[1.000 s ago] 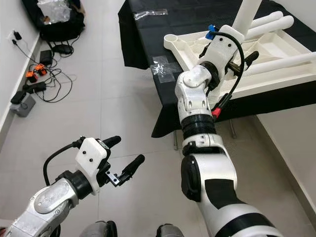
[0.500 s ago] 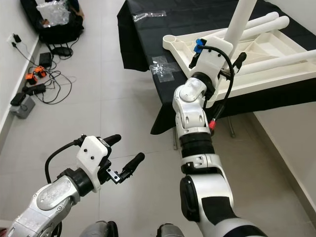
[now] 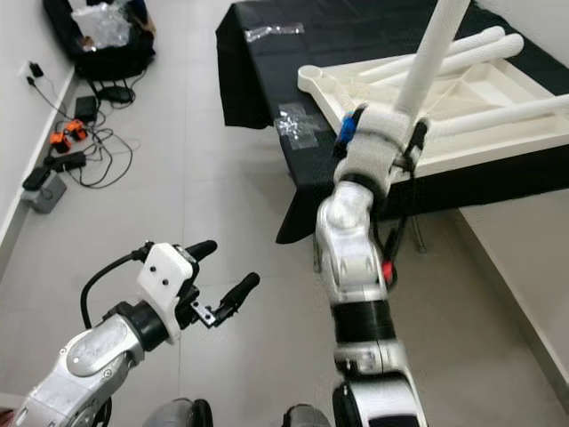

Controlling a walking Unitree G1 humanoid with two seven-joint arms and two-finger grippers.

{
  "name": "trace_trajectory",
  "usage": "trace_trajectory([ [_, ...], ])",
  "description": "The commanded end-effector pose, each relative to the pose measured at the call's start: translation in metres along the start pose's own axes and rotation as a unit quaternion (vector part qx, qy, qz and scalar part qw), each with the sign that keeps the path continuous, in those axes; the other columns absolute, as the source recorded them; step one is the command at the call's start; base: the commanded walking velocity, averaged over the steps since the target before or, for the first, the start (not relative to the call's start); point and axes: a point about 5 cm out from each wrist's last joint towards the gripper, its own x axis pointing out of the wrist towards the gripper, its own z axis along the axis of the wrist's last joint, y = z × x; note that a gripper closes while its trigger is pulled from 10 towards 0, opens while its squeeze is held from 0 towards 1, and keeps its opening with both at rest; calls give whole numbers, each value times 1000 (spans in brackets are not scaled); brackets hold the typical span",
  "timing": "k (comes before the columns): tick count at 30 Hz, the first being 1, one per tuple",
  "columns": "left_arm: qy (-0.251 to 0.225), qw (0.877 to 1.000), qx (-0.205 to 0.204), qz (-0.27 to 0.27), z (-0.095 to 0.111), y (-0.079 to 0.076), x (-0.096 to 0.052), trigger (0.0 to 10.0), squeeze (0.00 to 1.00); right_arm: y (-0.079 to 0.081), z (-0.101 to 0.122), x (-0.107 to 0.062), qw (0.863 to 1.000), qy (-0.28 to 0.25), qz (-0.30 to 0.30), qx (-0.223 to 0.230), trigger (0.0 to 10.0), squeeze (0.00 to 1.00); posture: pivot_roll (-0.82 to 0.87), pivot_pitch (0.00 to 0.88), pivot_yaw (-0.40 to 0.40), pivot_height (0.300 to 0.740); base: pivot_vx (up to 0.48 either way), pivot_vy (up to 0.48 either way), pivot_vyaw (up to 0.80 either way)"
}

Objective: Building children table

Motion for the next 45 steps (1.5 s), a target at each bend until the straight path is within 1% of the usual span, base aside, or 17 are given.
trace_trajectory([
  [1, 14, 1000, 2, 19, -6, 3, -1, 10000, 0, 6, -3, -9, 997, -6, 76, 7, 10000, 0, 12, 123, -26, 740, 0, 0, 0],
  [2, 14, 998, -14, 56, -8, 10, -1, 10000, 0, 9, -24, -33, 982, 9, 190, -4, 10000, 0, 8, 120, -26, 740, 0, 0, 0],
  [3, 15, 997, -19, 73, -9, 13, -2, 10000, 0, 9, -35, -43, 974, 29, 224, 1, 10000, 0, 7, 114, -27, 740, 0, 0, 0],
  [15, 39, 991, -39, 124, -24, 17, -11, 10000, 0, 9, -62, -74, 954, 99, 284, -2, 10000, 0, 7, 84, -34, 740, 107, -199, 0],
  [20, 40, 990, -34, 130, -25, 18, -9, 10000, 0, 5, -68, -77, 932, 118, 343, 4, 10000, 0, 8, 77, -37, 740, 255, -402, 0],
  [22, 40, 990, -33, 131, -25, 19, -9, 10000, 0, 3, -70, -78, 915, 125, 383, 14, 10000, 0, 8, 77, -37, 740, 259, -401, 0],
  [24, 40, 990, -30, 133, -25, 21, -9, 10000, 0, -5, -75, -77, 887, 141, 440, 4, 10000, 0, 8, 77, -37, 740, 255, -401, 0],
  [25, 40, 990, -30, 133, -25, 21, -9, 10000, 0, -5, -75, -77, 887, 141, 440, 4, 10000, 0, 8, 77, -37, 740, 255, -401, 0],
  [26, 41, 989, -27, 137, -25, 22, -8, 10000, 0, -16, -79, -75, 863, 149, 482, -15, 10000, 0, 6, 72, -36, 740, 259, -401, 0],
  [27, 40, 989, -26, 138, -26, 23, -8, 10000, 0, -23, -81, -74, 851, 157, 501, -19, 10000, 0, 5, 70, -36, 740, 251, -405, 0],
  [31, 39, 989, -25, 142, -25, 23, -8, 10000, 0, -37, -82, -70, 835, 174, 521, -24, 10000, 0, 3, 70, -35, 740, 249, -407, 0],
  [32, 38, 988, -26, 146, -25, 24, -8, 10000, 0, -55, -83, -62, 827, 188, 529, -43, 10000, 0, -1, 68, -34, 740, 255, -405, 0],
  [34, 38, 987, -30, 155, -26, 26, -8, 10000, 0, -68, -81, -54, 824, 193, 530, -53, 10000, 0, -1, 68, -34, 740, 272, -394, 0],
  [39, 34, 985, -39, 167, -26, 29, -7, 10000, 0, -81, -76, -33, 847, 194, 492, -56, 10000, 0, 2, 73, -36, 740, 0, 0, 0],
  [41, 36, 984, -42, 168, -26, 29, -7, 10000, 0, -83, -75, -30, 843, 201, 497, -50, 10000, 0, 2, 73, -36, 740, 0, 0, 0],
  [43, 36, 984, -41, 172, -26, 30, -8, 10000, 0, -89, -75, -18, 857, 200, 472, -60, 10000, 0, 3, 78, -36, 740, 0, 0, 0],
  [45, 35, 983, -44, 177, -26, 31, -8, 10000, 0, -90, -68, -5, 881, 172, 438, -46, 10000, 0, 3, 80, -39, 740, 0, 0, 0],
])
